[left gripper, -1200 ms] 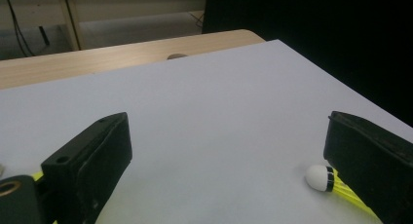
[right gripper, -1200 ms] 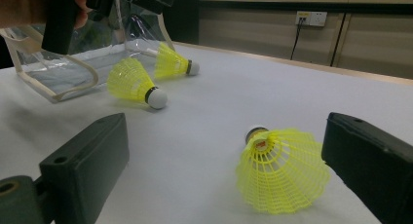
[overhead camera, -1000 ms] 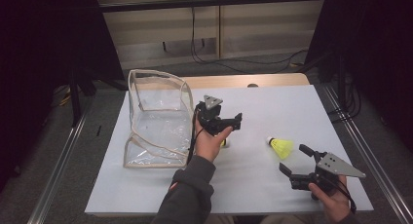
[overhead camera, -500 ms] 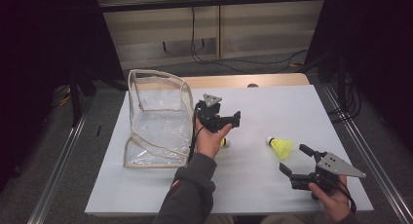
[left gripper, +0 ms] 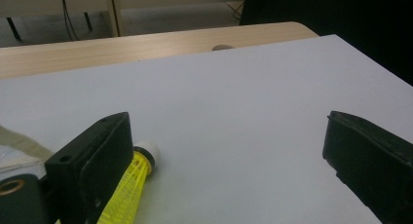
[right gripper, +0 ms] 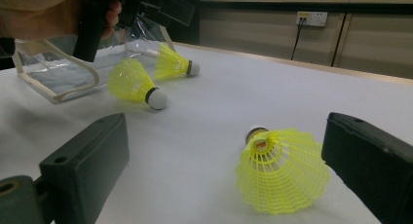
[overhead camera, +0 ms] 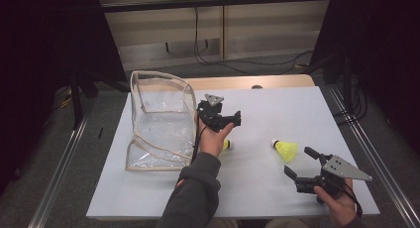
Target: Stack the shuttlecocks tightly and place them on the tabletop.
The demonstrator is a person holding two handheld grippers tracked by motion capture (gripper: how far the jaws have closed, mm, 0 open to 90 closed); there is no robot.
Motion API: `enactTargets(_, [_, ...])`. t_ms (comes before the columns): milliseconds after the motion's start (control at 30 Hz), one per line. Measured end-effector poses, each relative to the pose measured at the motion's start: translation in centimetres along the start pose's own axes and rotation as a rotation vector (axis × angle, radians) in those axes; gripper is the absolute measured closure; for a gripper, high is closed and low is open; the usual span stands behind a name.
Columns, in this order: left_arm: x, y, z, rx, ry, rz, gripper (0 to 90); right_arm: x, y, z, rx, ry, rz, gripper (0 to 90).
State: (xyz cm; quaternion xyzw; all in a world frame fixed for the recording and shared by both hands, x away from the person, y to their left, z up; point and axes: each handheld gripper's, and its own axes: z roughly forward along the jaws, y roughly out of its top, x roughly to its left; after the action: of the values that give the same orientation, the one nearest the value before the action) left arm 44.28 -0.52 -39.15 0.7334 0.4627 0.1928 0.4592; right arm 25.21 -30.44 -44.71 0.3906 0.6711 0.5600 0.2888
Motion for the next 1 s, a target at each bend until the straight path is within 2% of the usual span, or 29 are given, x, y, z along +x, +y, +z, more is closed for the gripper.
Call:
enactTargets(300, [0.4,-0.2,0.3,0.019,0.048,0.003,5.2,0.0,0.0,0.0,0.002,0.001,0.003,2.9])
enactTargets(733, [0.8,-0.5,0.9,0.035,0.083,-0.001,5.2,0.1,0.0,0.1,0.004,0.003,0.003,2.9])
enactTargets(933, [1.1,-0.7,1.2,0.053,0.128,-0.002,5.0,0.1,0.0,0.0,0.003,0.003,0.005,2.9])
enactTargets(1000, [1.1,-0.8,1.2,0.050,0.136,-0.014,5.1,0.1,0.0,0.0,0.004,0.003,0.004,2.9])
